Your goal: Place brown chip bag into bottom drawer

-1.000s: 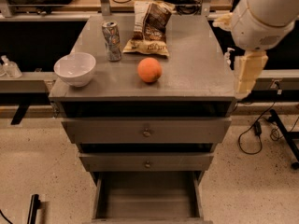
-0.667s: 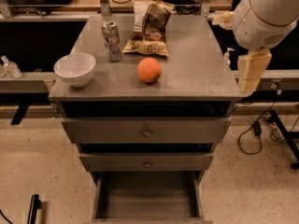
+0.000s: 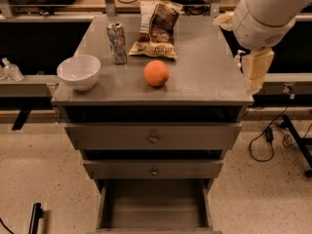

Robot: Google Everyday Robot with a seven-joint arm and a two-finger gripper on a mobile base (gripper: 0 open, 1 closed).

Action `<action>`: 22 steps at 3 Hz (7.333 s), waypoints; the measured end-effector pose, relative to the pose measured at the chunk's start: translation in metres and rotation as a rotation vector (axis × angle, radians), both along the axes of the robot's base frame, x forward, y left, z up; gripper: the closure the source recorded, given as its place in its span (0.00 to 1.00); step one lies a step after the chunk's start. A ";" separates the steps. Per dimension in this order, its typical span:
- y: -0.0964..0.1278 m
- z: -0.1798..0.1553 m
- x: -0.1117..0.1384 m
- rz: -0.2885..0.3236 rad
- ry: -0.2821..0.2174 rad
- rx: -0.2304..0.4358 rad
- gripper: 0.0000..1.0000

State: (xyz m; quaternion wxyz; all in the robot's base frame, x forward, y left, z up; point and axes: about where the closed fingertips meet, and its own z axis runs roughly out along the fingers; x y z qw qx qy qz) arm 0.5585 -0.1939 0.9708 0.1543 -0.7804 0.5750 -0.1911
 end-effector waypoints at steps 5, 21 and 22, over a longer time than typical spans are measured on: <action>0.058 -0.024 0.205 0.473 -0.155 -0.210 0.00; 0.116 0.063 0.189 0.931 -0.476 0.147 1.00; 0.107 0.060 0.154 0.925 -0.482 0.287 1.00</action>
Offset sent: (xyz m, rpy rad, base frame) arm 0.1744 0.0166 0.0042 -0.3436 -0.1520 0.3521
